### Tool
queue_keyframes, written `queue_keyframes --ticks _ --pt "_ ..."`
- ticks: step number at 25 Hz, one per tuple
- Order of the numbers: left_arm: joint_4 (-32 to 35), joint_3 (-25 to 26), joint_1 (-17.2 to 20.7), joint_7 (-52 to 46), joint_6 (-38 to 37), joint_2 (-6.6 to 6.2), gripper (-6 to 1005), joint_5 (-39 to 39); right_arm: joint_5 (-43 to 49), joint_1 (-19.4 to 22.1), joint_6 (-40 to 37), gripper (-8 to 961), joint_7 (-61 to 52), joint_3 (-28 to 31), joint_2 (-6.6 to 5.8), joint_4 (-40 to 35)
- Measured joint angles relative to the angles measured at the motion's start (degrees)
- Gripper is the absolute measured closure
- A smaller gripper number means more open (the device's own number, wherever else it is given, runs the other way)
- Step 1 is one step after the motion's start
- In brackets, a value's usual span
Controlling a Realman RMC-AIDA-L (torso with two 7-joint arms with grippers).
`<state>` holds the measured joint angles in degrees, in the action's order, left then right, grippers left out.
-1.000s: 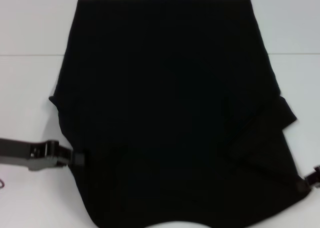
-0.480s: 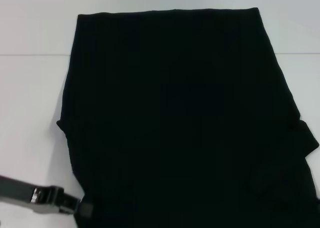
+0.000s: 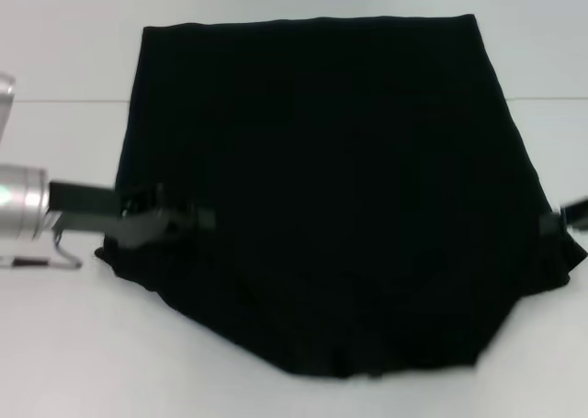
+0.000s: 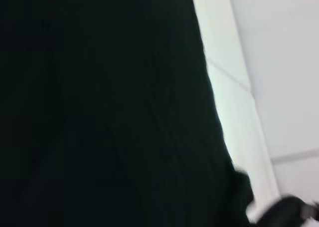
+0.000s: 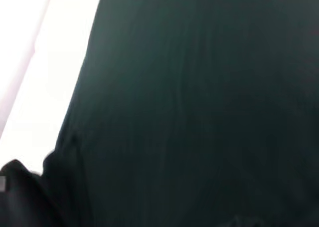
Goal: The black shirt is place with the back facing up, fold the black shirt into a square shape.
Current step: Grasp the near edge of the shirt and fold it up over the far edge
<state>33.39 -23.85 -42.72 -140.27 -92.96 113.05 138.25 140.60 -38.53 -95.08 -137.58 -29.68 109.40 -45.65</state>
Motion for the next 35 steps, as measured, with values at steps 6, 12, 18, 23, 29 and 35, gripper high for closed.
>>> queue_keyframes --ticks 6,12,18,23,29,35 --pt "-3.3 0.0 -5.3 -1.7 14.6 0.03 954 -0.9 -0.8 -4.1 12.7 893 -1.2 0.0 -0.29 1.6" --pt "-7.4 -5.4 -8.3 -2.2 33.0 1.79 954 -0.5 -0.6 -7.9 31.5 892 -0.4 -3.5 1.29 11.0" --pt "-6.3 -9.7 -8.3 -1.3 43.6 4.36 953 -0.6 -0.6 -9.6 46.5 893 -0.2 -7.8 4.5 15.0" --pt "-5.8 -11.7 -9.1 0.9 50.9 5.5 953 -0.8 -0.8 -10.6 53.4 885 -0.2 -8.8 5.5 15.2" --pt "-5.8 -13.7 -10.6 2.4 60.1 7.48 953 -0.8 -0.9 -11.9 61.1 868 -0.2 -10.8 6.33 15.3" --pt "-5.6 -13.8 -11.2 2.4 67.4 8.85 954 -0.8 -0.8 -13.6 68.8 851 -0.1 -14.5 7.16 16.9"
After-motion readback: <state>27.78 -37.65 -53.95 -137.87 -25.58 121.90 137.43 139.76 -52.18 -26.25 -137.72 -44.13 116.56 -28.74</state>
